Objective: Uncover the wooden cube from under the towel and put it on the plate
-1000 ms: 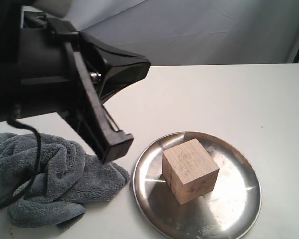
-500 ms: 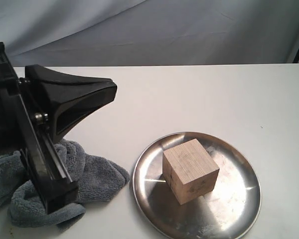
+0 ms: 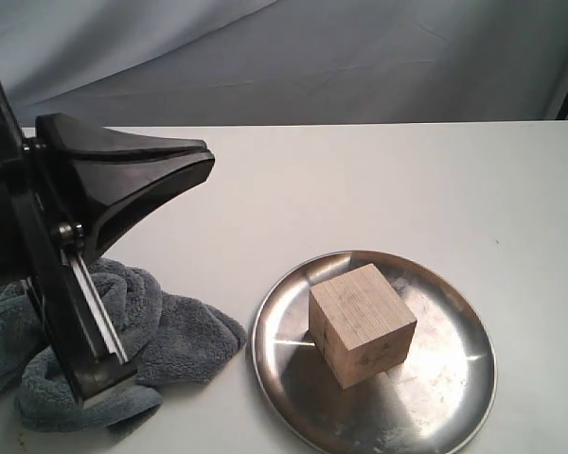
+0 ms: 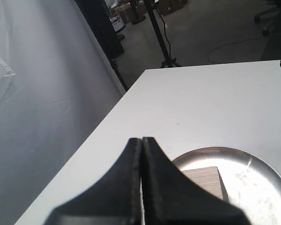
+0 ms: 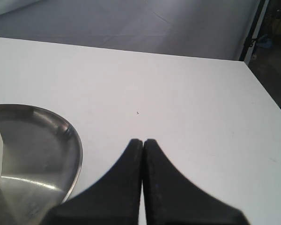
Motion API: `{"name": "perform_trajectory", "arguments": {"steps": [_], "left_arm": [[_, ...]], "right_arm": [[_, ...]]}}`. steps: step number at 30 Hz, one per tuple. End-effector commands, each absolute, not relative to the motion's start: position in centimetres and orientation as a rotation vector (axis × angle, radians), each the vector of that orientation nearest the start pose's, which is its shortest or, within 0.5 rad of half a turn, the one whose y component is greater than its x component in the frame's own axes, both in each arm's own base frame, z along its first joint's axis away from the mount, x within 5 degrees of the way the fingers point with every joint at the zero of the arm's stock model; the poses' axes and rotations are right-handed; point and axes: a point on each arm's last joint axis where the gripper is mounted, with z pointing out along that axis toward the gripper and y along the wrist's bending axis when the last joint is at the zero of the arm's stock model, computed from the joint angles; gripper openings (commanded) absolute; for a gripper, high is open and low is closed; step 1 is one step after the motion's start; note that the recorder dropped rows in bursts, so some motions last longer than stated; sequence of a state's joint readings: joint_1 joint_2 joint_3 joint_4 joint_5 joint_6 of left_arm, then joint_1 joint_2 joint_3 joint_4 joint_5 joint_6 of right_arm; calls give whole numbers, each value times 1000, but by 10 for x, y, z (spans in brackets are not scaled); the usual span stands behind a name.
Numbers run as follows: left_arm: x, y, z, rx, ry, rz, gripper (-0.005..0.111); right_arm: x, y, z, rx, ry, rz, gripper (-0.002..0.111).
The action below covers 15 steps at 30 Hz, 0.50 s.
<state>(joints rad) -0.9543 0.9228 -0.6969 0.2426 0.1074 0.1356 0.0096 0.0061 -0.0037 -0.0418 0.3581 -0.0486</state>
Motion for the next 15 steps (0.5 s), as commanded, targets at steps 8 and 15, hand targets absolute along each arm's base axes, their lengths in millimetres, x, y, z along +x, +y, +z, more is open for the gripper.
{"name": "perform_trajectory", "arguments": {"steps": [8,15], "left_arm": [[105,-132,348,1024,1467,-391,0],[102,-87,350,706,1541,-402,0]], "right_arm": [[53,-1,182,-81,1833,-64,0],[53,-1,182,-81,1833,-64,0]]}}
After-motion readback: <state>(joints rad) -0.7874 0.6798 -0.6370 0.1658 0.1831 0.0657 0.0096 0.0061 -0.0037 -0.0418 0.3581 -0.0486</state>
